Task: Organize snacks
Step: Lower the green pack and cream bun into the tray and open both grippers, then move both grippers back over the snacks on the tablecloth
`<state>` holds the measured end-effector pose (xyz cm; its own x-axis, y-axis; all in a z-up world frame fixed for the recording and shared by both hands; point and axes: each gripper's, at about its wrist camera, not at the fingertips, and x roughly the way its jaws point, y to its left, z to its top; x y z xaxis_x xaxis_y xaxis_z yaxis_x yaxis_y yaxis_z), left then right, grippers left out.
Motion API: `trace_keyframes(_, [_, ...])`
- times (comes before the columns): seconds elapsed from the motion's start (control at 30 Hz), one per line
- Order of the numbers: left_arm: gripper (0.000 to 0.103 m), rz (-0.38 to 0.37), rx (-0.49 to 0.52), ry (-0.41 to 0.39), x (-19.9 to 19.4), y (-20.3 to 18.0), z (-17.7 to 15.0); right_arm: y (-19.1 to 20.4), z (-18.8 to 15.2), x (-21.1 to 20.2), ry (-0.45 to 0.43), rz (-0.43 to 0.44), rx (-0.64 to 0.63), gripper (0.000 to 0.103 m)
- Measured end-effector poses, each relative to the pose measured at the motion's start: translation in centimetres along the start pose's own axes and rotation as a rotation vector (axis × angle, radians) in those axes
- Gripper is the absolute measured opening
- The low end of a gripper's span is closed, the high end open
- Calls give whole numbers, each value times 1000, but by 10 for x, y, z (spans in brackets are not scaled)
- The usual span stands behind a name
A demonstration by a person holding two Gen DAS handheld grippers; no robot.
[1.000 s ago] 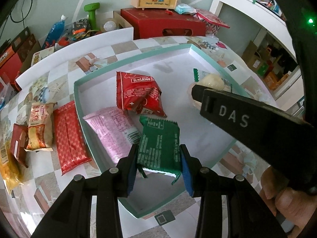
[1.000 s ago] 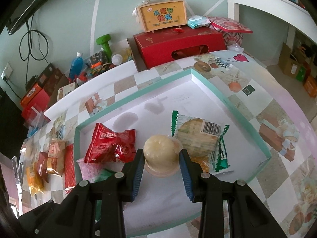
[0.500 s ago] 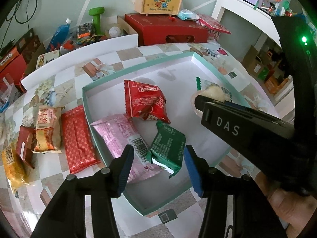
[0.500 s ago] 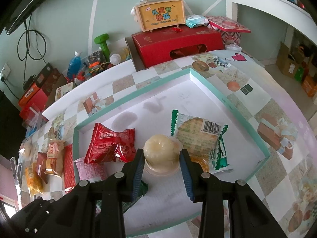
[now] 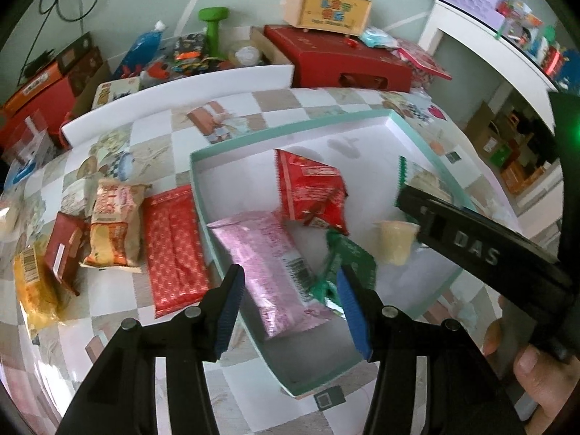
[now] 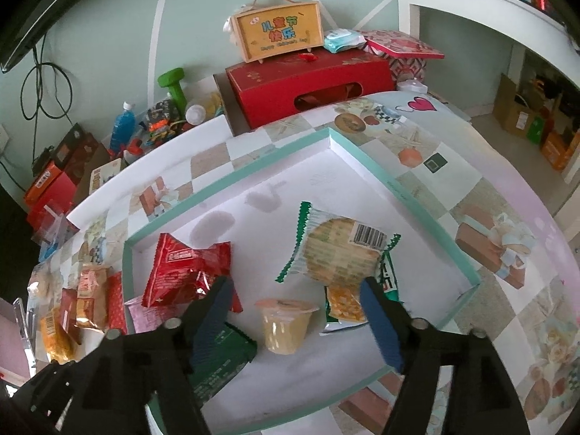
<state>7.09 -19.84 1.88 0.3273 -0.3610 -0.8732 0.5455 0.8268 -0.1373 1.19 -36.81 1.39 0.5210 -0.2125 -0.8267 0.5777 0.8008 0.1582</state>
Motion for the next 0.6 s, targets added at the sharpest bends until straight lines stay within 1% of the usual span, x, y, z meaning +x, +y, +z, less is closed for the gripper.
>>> trace_keyframes(0.1, [54, 2, -38, -4, 0, 11, 2, -1, 0, 0, -4, -16, -2, 92])
trace_keyframes(0.2, [54, 4, -70, -10, 0, 20, 4, -1, 0, 0, -6, -24, -8, 98])
trace_keyframes(0.23, [57, 8, -85, -12, 0, 24, 4, 0, 0, 0, -6, -24, -11, 100])
trace_keyframes(0.27, [63, 11, -94, -13, -1, 26, 5, 0, 0, 0, -7, -25, -14, 101])
trace_keyframes(0.3, [77, 11, -105, -16, -1, 29, 5, 1, 0, 0, -7, -26, -17, 103])
trace_keyframes(0.33, [81, 14, -118, -23, -2, 33, 6, 2, 0, 0, -8, -28, -21, 103])
trace_keyframes(0.47, [81, 27, -158, -51, -6, 43, 7, 4, -1, 1, -6, -32, -34, 103])
trace_keyframes(0.5, [84, 32, -165, -57, -6, 45, 8, 5, -1, 2, -3, -32, -35, 103])
trace_keyframes(0.53, [94, 40, -170, -64, -6, 47, 8, 5, -1, 2, -2, -32, -35, 103])
trace_keyframes(0.6, [102, 71, -185, -86, -8, 51, 8, 6, -1, 2, -4, -31, -40, 103])
